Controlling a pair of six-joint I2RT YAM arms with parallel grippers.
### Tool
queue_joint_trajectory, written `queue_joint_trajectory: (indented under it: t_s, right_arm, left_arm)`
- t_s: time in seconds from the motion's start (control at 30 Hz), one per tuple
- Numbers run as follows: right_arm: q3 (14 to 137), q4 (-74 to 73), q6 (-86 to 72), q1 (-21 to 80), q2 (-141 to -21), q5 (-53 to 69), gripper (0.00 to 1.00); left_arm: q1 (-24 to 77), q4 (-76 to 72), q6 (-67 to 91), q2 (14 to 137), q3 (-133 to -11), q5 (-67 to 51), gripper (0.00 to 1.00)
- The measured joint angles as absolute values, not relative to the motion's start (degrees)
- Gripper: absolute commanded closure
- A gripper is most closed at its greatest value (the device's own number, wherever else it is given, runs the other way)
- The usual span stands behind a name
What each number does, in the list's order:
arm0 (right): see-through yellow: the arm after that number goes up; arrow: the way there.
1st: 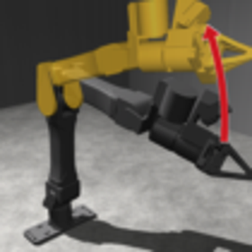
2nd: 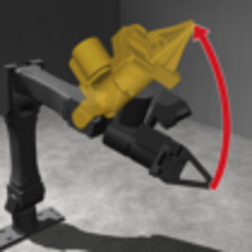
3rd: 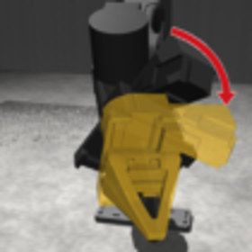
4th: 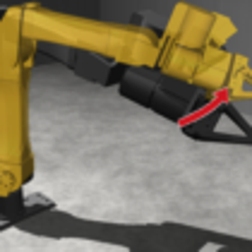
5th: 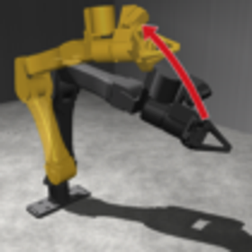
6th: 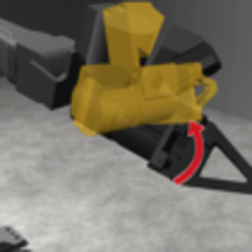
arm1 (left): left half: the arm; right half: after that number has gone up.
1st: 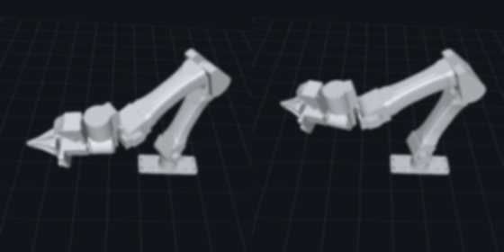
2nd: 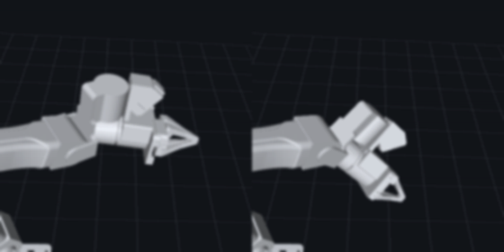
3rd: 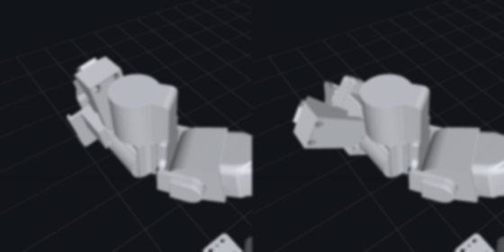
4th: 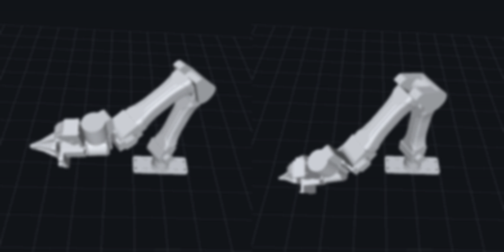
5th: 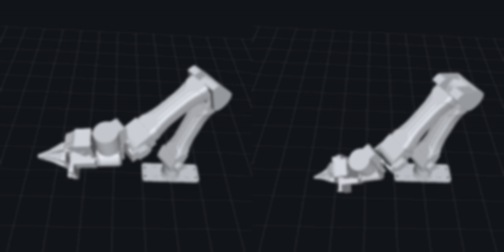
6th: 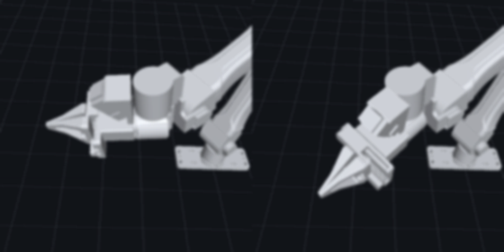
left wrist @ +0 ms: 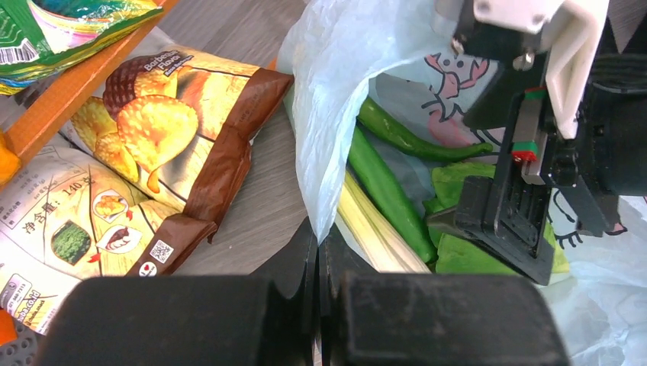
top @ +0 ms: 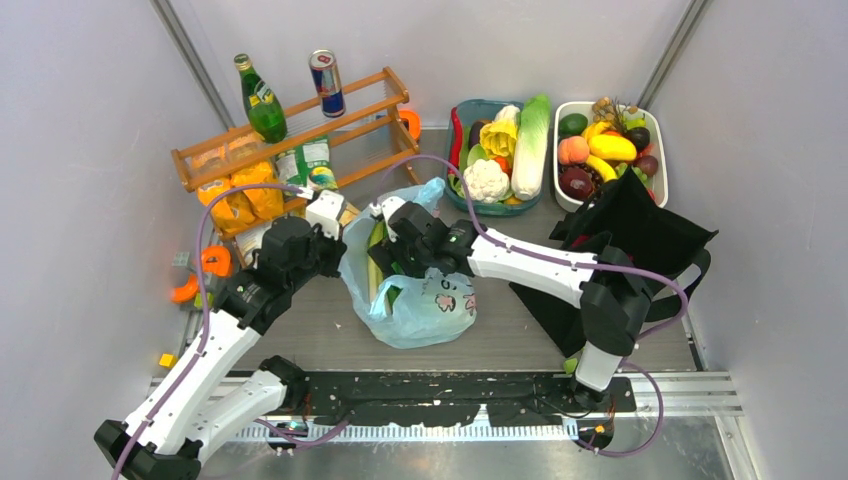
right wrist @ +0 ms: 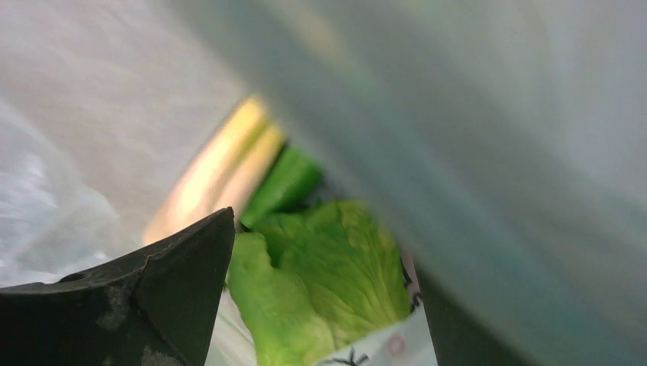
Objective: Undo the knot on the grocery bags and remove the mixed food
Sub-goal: Place the fake vegetable in the bin.
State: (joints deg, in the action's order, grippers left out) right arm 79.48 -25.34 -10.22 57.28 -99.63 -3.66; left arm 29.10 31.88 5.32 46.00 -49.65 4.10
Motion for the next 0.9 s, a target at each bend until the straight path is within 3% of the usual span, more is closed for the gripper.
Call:
queue_joint_trajectory:
  t_s: [0.27,0.6,0.8,0.9]
  right_arm:
    - [70.76,-35.44,-9.54,57.25,-94.11,-8.88,0.02]
    - [64.84,-30.15,-5.93,59.59,-86.32,2.11,0.01]
    - [66.39,-24.88,-11.07,60.01,-90.32,0.86,0.22]
    - [66.37,-21.10,-16.67,59.92,-92.05,-0.43,0.23]
  left_arm:
    - [29.10,31.90,5.30,46.09,-49.65,5.04,1.00]
    - [29.10,31.88,5.28,46.68,-49.65,2.81,1.00]
    - [29.10,31.86,5.26,46.68,-49.65,1.43,1.00]
    - [29.10,31.86,5.26,46.70,-49.65,0.64,1.00]
